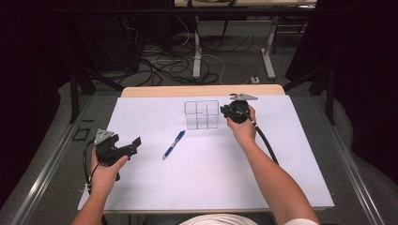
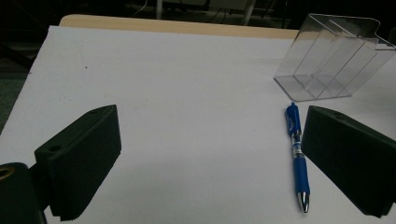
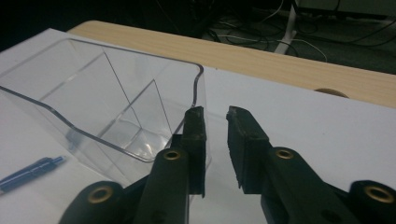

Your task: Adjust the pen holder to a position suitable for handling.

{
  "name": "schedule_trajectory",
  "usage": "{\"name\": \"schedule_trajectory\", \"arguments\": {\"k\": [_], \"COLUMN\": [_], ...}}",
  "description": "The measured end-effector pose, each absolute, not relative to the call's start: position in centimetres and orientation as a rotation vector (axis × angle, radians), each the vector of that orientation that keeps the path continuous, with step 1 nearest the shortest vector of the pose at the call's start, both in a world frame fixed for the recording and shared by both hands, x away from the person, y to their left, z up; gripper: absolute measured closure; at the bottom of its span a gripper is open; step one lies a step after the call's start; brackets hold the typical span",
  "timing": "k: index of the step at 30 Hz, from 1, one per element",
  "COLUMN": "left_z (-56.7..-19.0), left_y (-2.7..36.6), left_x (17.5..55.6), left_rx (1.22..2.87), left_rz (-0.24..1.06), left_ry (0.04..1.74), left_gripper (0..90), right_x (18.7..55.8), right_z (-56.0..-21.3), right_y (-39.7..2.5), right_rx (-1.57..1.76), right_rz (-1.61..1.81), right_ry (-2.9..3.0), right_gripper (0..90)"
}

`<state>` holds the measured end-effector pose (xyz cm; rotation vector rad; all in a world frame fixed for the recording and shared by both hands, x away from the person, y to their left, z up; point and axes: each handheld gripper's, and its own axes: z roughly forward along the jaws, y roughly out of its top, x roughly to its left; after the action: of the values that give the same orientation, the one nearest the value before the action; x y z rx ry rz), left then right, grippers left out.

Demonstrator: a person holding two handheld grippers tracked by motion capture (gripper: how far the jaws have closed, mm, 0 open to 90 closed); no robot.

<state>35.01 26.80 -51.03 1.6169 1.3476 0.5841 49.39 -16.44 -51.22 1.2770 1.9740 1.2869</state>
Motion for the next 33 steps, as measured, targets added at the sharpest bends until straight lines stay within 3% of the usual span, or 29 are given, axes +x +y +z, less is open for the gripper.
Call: {"name": "schedule_trajectory", "arguments": {"k": [14, 33], "left_z": [-51.0, -50.5], "left_y": [26.6, 25.7], "left_x": [34.8, 34.8], "left_rx": [1.621, 1.628], "left_rz": [0.594, 0.571], "left_ry": [1.348, 1.327], "left_gripper": [5.2, 6.6], "right_x": [47.3, 41.1], "right_z": [-49.3, -46.8], "right_y": [-17.5, -17.8], "right_rx": [1.184, 0.945], "right_rz": [1.269, 1.262], "right_ry": [2.067, 2.181], "right_gripper": [51.1, 35.0]}}
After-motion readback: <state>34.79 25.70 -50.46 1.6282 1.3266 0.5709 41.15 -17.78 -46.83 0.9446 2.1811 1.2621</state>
